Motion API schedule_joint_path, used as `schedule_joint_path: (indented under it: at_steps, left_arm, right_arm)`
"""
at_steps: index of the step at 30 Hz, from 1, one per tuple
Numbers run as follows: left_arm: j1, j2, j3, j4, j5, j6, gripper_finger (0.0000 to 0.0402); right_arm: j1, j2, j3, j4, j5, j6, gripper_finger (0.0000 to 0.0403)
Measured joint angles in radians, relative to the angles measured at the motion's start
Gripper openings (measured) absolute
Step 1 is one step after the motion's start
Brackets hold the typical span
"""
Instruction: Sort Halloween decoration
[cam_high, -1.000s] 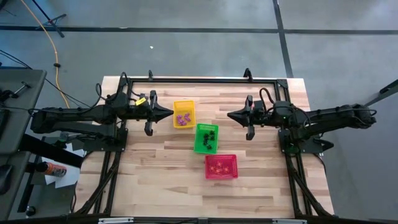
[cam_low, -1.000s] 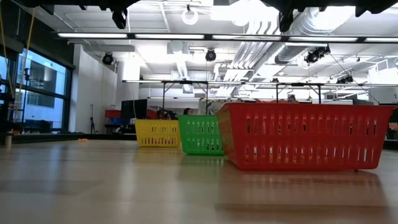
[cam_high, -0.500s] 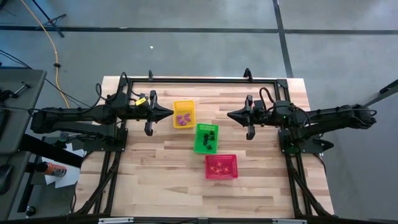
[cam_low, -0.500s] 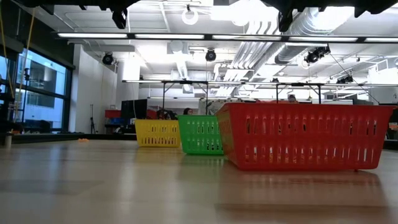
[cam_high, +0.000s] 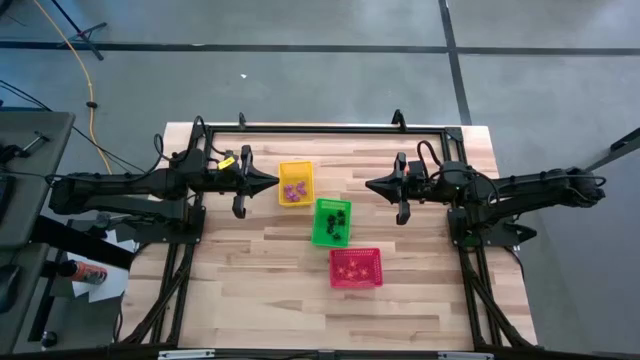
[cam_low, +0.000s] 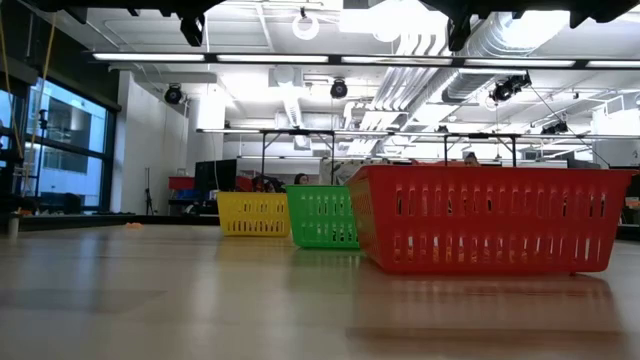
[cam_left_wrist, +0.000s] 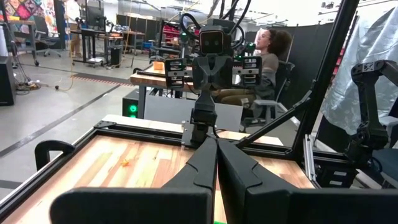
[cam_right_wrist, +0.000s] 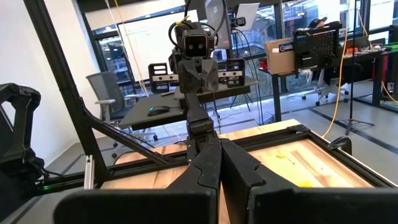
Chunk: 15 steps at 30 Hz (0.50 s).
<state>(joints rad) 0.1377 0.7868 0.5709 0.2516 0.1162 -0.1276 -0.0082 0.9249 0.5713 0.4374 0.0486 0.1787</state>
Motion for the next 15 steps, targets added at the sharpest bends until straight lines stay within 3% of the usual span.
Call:
schedule_joint_path:
  at_steps: [11,15]
  left_arm:
    - [0.000,0.000,0.000,0.005,0.000,-0.003,0.0003]
    - [-0.001,0.005,0.001,0.009,-0.060,-0.124,0.0003]
  right_arm:
    - [0.000,0.000,0.000,0.000,0.000,0.003,0.0002]
    - [0.000,0.000,0.000,0.000,0.001,0.003,0.0002]
